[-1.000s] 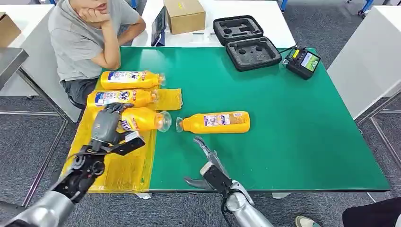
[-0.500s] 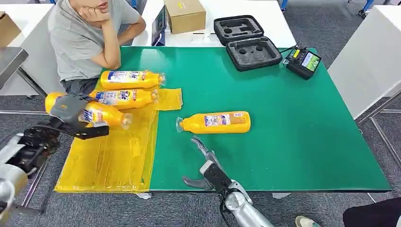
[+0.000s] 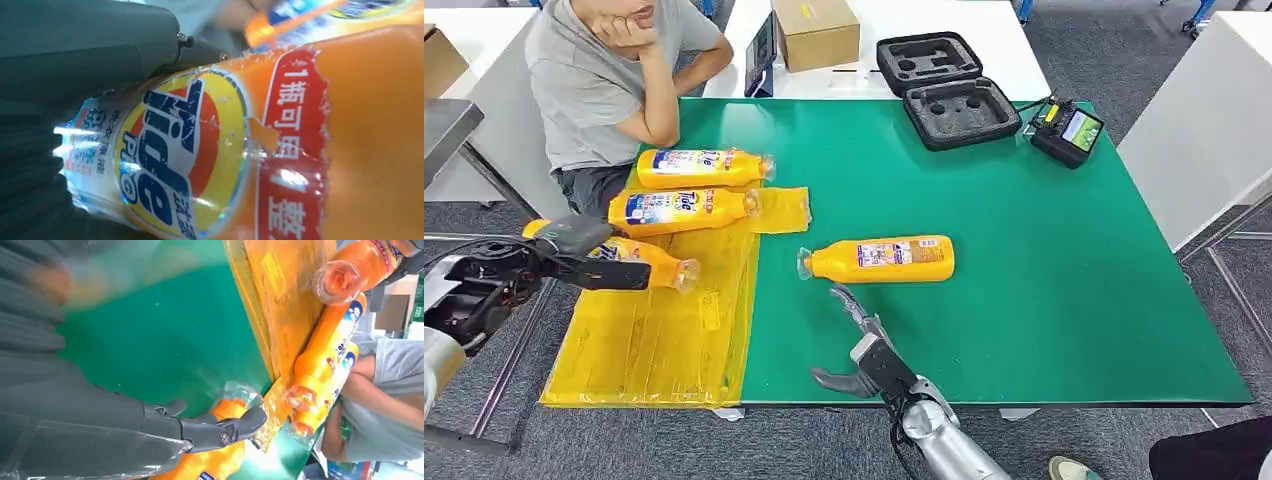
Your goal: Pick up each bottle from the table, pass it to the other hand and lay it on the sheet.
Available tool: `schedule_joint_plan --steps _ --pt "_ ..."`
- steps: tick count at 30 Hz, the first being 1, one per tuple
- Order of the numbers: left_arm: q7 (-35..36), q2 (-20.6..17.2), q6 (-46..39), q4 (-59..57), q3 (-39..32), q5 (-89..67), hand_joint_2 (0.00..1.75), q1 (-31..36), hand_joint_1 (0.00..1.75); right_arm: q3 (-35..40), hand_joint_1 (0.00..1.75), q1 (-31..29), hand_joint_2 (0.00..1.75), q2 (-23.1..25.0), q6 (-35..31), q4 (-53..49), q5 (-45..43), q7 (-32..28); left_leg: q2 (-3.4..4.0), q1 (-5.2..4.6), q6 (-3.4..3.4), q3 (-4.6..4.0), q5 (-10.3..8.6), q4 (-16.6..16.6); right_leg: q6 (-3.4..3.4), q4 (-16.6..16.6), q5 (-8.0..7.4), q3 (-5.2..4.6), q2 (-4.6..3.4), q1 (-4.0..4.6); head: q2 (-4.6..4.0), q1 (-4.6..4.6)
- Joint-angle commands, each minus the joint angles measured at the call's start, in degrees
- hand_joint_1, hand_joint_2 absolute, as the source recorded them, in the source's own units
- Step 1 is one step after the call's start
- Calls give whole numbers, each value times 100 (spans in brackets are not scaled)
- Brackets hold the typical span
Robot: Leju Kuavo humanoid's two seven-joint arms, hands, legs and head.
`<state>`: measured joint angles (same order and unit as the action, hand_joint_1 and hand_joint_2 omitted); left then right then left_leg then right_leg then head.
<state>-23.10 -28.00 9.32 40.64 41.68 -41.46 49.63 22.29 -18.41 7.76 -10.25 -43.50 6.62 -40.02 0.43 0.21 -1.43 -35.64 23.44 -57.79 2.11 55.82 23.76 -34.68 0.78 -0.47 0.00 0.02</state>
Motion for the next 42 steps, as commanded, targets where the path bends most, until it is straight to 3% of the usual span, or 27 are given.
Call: schedule_joint_plan --steps 1,6,10,11,13,14,25,28,30,38,39,40,41,42 --pt "265 -121 872 722 735 1049 175 358 175 204 0 -220 175 -100 -18 301 -68 2 -11 9 9 27 19 -10 -9 7 19 31 -1 8 0 2" --pt "346 63 1088 658 807 1679 175 464 175 203 0 -231 175 -76 -43 312 -81 2 -20 8 8 19 12 -9 -8 8 17 24 11 7 0 2" --pt "306 292 606 441 996 1718 175 294 175 211 0 -245 175 -45 -72 325 -65 2 -12 3 4 16 3 3 -4 -4 6 18 7 3 0 2" --pt "236 438 -81 297 1146 1425 175 13 175 211 0 -256 175 -37 -73 359 -53 2 -12 4 5 23 8 1 -5 -2 10 25 5 3 0 0" --pt "236 438 -81 297 1146 1425 175 13 175 211 0 -256 175 -37 -73 359 -53 2 -10 -4 4 35 5 13 -3 -9 9 34 4 -5 0 0" --pt "202 736 -498 -188 1208 1336 175 -178 175 189 0 -254 175 -26 -87 380 -50 2 -6 -2 2 20 3 7 -2 -5 5 18 2 -3 0 0" --pt "141 786 -713 -332 1275 1180 175 -171 175 206 0 -215 175 -48 -129 372 -21 2 -6 -2 4 13 4 2 -4 -3 5 13 2 -2 0 0" --pt "195 1050 -1135 -680 1281 1060 175 -416 175 190 0 -145 175 -87 -159 327 -23 2 -3 -7 2 21 2 10 -2 -6 4 17 0 -7 0 0" --pt "208 1418 -1186 -1216 1287 1017 175 -397 175 165 0 -126 175 -104 -161 307 -27 2 -10 -5 4 34 4 14 -3 -12 8 33 4 -5 0 -2" --pt "259 1708 -981 -1717 1297 953 175 -136 175 77 0 -38 175 -124 -197 260 -40 2 -20 -7 5 43 3 8 -5 -9 5 47 13 -11 0 -2" --pt "259 1708 -981 -1717 1297 953 175 -136 161 77 0 -38 175 -124 -197 260 -40 2 -21 -7 5 45 2 7 -5 -9 4 49 14 -10 0 -2" --pt "285 1719 -929 -1737 1301 944 175 -49 58 78 0 -29 175 -116 -186 258 -37 2 -24 -4 6 47 2 5 -7 -9 5 52 15 -8 0 -4" --pt "302 1733 -865 -1783 1296 948 175 34 0 87 0 -13 175 -98 -184 259 -13 2 -23 -5 5 46 0 5 -6 -9 3 51 16 -8 0 0" --pt "305 1735 -857 -1794 1294 950 175 48 0 86 0 -10 175 -95 -184 258 -11 2 -21 -5 4 47 1 4 -5 -9 3 53 15 -8 0 -2"
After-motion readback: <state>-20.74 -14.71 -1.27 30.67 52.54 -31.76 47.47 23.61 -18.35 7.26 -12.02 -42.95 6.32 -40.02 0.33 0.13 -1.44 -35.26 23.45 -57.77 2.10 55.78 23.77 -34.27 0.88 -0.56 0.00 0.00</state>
